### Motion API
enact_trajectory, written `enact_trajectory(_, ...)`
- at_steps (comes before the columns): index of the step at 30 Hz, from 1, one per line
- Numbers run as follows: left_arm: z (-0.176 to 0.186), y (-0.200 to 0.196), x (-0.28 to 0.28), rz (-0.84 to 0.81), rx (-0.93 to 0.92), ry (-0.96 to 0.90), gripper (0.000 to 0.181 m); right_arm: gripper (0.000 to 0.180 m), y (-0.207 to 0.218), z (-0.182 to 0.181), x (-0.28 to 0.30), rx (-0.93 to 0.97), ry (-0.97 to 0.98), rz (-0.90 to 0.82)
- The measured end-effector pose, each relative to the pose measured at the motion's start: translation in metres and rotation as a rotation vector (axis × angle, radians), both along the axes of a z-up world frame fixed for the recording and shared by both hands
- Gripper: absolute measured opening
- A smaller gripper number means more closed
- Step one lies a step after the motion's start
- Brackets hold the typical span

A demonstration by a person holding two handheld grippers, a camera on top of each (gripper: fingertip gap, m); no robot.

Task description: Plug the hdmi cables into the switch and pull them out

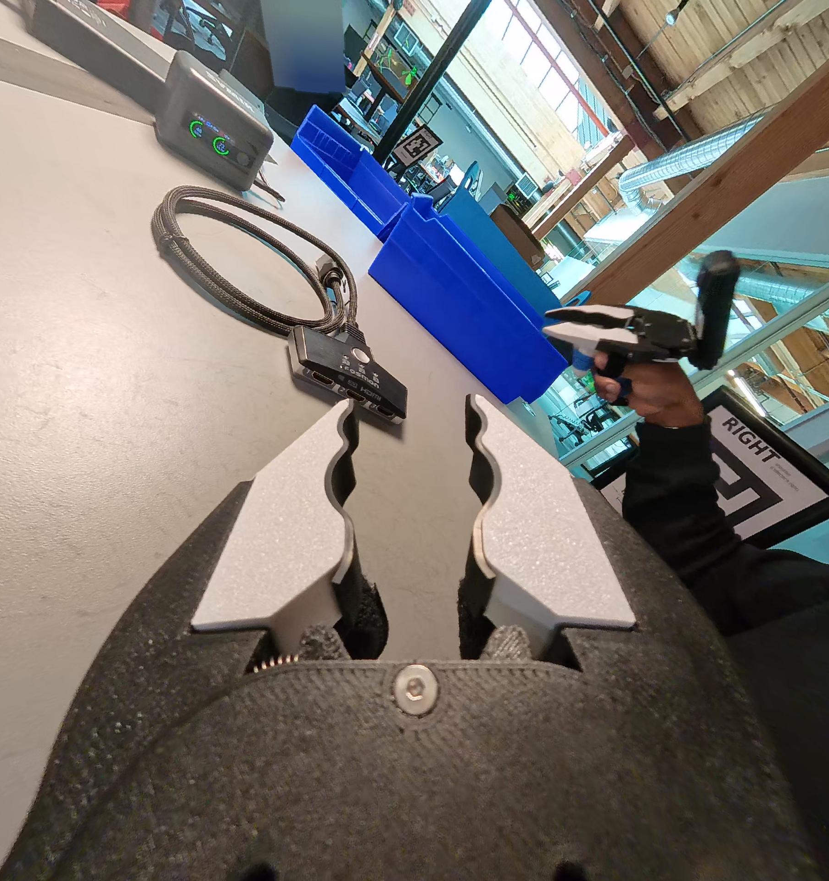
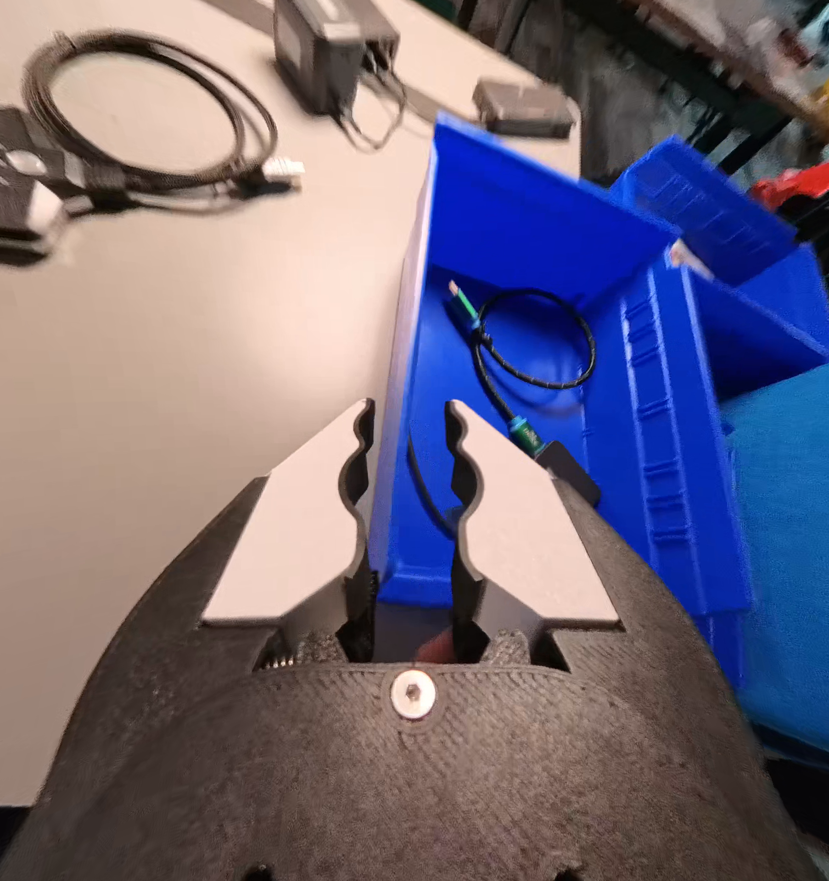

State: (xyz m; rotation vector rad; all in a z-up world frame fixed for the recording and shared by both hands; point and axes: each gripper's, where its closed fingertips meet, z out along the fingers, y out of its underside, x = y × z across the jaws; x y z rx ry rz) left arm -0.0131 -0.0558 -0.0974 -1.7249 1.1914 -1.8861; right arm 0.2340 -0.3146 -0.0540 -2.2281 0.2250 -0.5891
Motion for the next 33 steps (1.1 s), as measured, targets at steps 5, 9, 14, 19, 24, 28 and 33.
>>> enact_trajectory(5, 0.001, 0.002, 0.000, 0.012, -0.003, -0.003, 0.046, 0.041, 0.069, 0.011, -0.084, 0.116, 0.113, 0.299)
enact_trajectory(9, 0.006, 0.013, -0.002, 0.064, -0.003, -0.030, 0.044, 0.049, 0.142, -0.021, -0.179, 0.146, 0.338, 0.631)
enact_trajectory(14, 0.017, 0.043, -0.011, 0.177, 0.034, -0.059, 0.042, 0.059, 0.211, -0.060, -0.272, 0.044, 0.478, 0.902)
enact_trajectory(19, 0.011, 0.063, -0.015, 0.227, 0.023, -0.046, 0.042, 0.067, 0.251, -0.083, -0.324, -0.057, 0.333, 1.197)
enact_trajectory(24, 0.008, 0.070, -0.015, 0.243, -0.026, -0.047, 0.042, 0.070, 0.253, -0.100, -0.353, -0.138, 0.228, 1.434)
enact_trajectory(28, 0.008, 0.072, -0.016, 0.235, -0.059, -0.049, 0.041, 0.062, 0.252, -0.118, -0.354, -0.190, 0.188, 1.472)
enact_trajectory(33, 0.007, 0.068, -0.015, 0.213, -0.054, -0.045, 0.042, 0.030, 0.256, -0.116, -0.342, -0.146, 0.090, 1.432)
